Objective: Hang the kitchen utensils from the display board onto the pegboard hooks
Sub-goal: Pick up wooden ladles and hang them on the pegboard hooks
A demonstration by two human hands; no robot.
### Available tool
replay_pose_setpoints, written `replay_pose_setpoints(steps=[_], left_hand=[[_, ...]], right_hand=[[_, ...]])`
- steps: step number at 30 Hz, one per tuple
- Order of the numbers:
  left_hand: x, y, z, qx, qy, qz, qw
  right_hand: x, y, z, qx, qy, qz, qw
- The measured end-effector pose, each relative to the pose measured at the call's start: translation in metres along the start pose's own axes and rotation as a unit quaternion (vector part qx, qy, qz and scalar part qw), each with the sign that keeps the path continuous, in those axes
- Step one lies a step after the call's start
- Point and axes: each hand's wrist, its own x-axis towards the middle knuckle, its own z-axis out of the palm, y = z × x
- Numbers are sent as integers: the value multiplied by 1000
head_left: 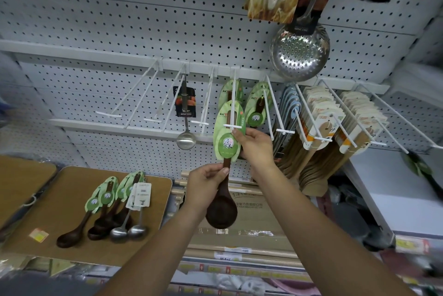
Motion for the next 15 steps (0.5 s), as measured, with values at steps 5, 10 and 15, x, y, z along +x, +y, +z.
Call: replay_pose_setpoints(steps=[5, 10, 15], left_hand=[[31, 15, 6, 2, -15, -22, 1000], [54, 28, 13, 2, -20, -47, 999], [75, 28, 20, 0, -9, -72, 997]], right_hand=[[28, -16, 11, -35, 16, -4, 999], [42, -26, 17, -13, 15, -12, 1000], [54, -34, 21, -6, 42, -14, 999]])
